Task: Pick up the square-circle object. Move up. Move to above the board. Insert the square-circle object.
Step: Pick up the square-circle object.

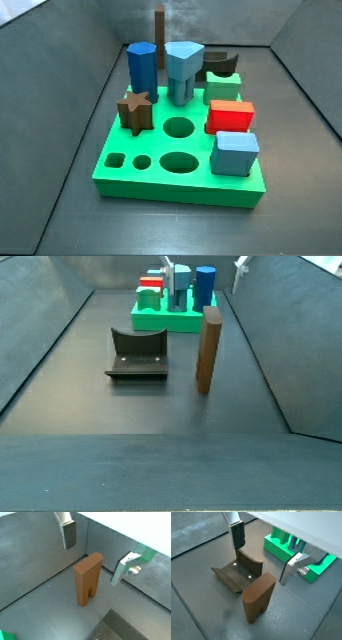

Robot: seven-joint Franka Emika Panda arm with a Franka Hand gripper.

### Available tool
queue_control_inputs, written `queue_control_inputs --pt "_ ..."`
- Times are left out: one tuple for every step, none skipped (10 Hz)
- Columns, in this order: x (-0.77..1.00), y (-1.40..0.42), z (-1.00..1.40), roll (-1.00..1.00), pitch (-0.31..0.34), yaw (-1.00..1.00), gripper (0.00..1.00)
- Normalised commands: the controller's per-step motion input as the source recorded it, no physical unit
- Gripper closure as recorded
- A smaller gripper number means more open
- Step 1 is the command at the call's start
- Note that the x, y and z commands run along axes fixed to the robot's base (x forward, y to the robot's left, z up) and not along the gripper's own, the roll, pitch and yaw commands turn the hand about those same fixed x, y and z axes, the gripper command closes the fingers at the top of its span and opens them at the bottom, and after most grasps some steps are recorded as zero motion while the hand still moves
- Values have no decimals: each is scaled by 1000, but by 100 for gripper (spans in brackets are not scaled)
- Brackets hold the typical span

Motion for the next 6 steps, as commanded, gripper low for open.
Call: queue_control_inputs --pt "-80 280 -1000 0 0 -200 0" --pt "-74 257 -1000 0 0 -197 0" --pt "46 0 -1000 0 -43 -189 0" --pt "31 0 -1000 0 -44 -183 0" --pt "0 0 -1000 0 -79 -80 0" --pt "-100 86 -466 -160 -336 0 0"
